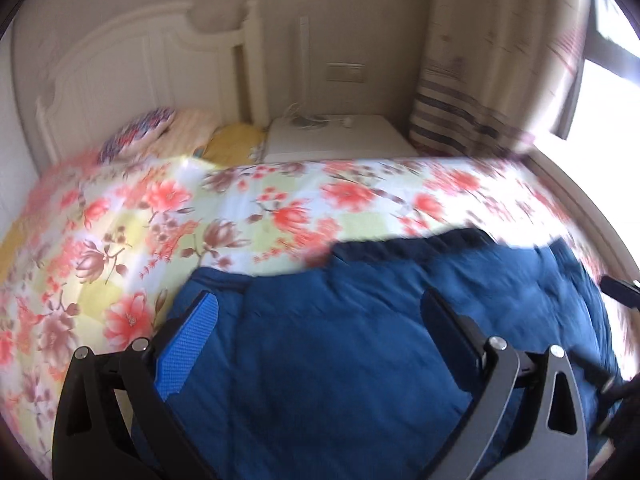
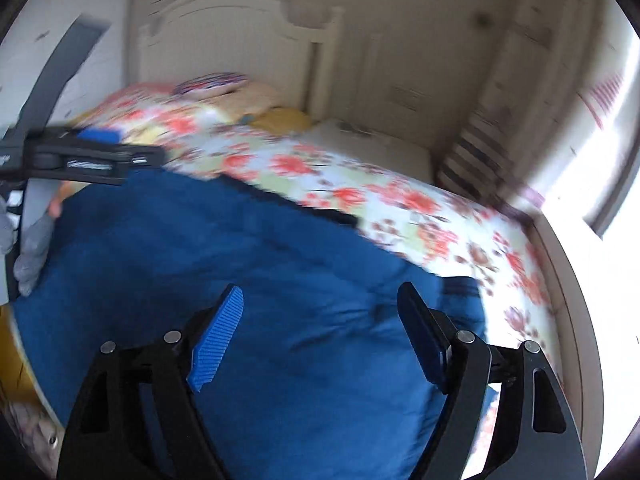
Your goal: Fold large clothes
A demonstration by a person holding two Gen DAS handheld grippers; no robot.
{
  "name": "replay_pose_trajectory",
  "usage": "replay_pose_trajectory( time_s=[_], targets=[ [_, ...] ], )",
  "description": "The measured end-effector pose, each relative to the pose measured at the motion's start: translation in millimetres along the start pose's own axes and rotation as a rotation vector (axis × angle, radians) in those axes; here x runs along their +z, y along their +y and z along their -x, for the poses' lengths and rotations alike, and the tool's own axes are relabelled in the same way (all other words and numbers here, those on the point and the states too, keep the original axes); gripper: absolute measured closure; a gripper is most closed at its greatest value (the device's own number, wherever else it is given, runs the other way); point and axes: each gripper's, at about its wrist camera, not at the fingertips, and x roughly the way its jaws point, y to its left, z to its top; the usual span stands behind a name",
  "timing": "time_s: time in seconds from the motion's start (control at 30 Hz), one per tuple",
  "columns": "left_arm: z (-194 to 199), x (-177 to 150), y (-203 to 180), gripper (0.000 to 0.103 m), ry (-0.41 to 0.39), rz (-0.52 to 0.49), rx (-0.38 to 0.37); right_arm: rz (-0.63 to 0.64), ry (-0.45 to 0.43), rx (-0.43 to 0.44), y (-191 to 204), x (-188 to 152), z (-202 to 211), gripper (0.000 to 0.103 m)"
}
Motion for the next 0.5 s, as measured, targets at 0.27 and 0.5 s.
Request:
replay_pose_trajectory(
  time_s=[0.27, 0.5],
  targets=[
    [-40.8, -54.9, -35.1, 0.002, 0.123, -0.078, 0.018, -0.002, 0.065, 0.041, 26.4, -21.0, -38.0, 0.022],
    [-19.5, -56.1, -5.4, 0.002, 0.068, 0.022, -0.019, -0.107, 0.039, -0.041, -12.3, -30.9, -17.9, 0.022]
  ],
)
